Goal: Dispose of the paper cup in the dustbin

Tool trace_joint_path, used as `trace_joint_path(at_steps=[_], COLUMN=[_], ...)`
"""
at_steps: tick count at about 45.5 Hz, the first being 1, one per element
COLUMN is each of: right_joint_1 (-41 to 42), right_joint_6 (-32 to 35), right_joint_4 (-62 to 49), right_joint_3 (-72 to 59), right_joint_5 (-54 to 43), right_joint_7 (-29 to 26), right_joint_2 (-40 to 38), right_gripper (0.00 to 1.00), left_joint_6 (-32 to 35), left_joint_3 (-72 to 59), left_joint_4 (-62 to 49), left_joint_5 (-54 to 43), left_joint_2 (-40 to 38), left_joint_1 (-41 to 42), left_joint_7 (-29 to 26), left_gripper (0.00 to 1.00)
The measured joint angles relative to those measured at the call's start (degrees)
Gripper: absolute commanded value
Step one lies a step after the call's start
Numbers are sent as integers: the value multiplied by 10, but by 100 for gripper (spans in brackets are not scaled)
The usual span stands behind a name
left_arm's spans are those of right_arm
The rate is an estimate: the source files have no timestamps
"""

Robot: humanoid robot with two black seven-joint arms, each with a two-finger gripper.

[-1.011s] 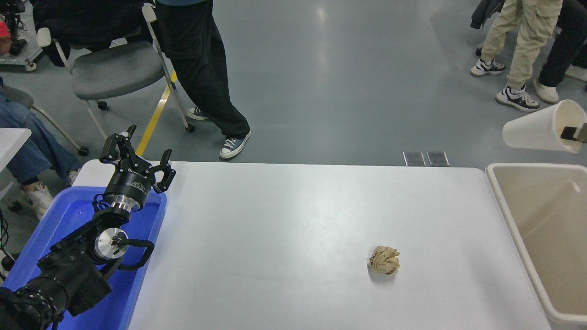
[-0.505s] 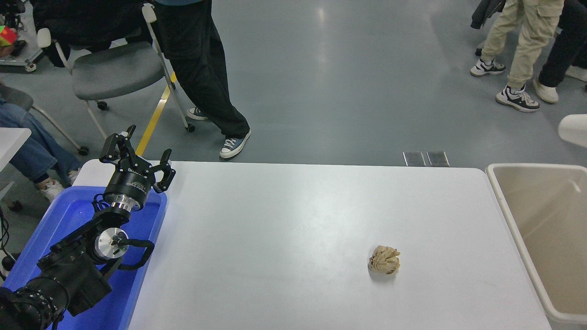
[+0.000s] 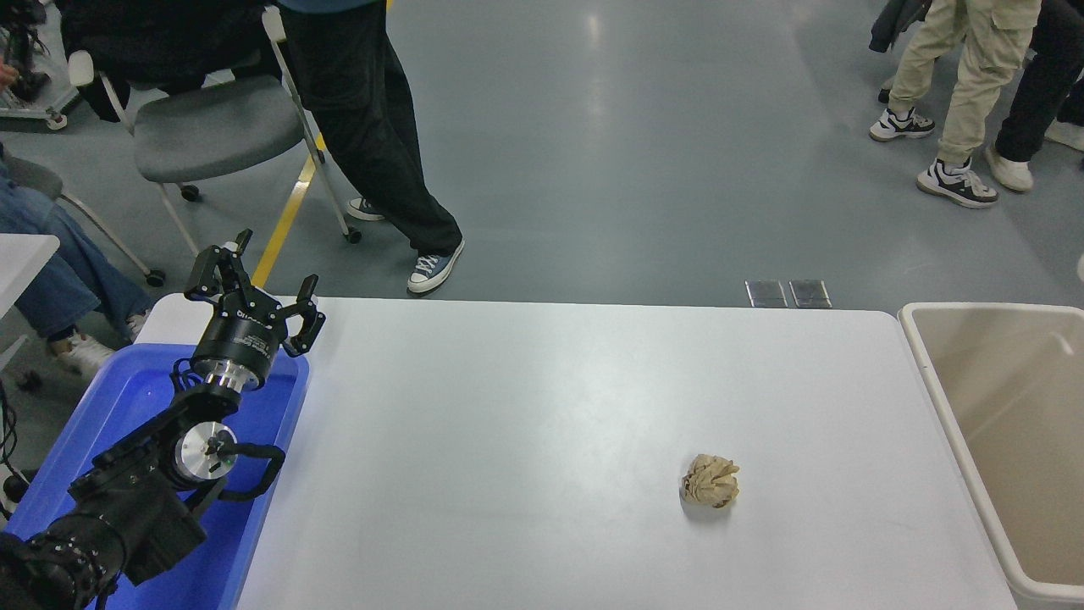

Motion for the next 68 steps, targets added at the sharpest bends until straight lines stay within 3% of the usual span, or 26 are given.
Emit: trace_joint_path(at_steps=[21,43,46,50,53,54,57,59,68], right_joint_1=[-65,-87,-88,-90,-90,-91,-91,-91,-92], right_joint_6=[-11,-42,-43,-44,-45,-45,-45,-46,-43], right_joint_4=[-222,-266,-268,-269,-270,-270,-270,-270,-270], right_joint_3=[76,113,114,115,115,114,114,114,113], right_joint_5=[10,11,11,11,11,11,10,10,9], right_joint_7=[-15,-19,-20,-24,-26,-27,-29,-30,-32], right_joint_2=[178,225,226,227,228,228,229,229,230], right_gripper=[0,0,34,54,82,87,91,99,99], left_joint_6=[0,0,0,0,0,0,0,0,0], left_joint_3=[0,0,0,0,0,0,0,0,0], left_joint_4=[0,0,0,0,0,0,0,0,0], left_joint_5=[0,0,0,0,0,0,0,0,0], left_joint_2=[0,0,0,0,0,0,0,0,0], left_joint_1=[0,0,0,0,0,0,0,0,0], left_joint_7=[0,0,0,0,0,0,0,0,0], left_gripper=[100,100,100,100,100,100,100,100,100])
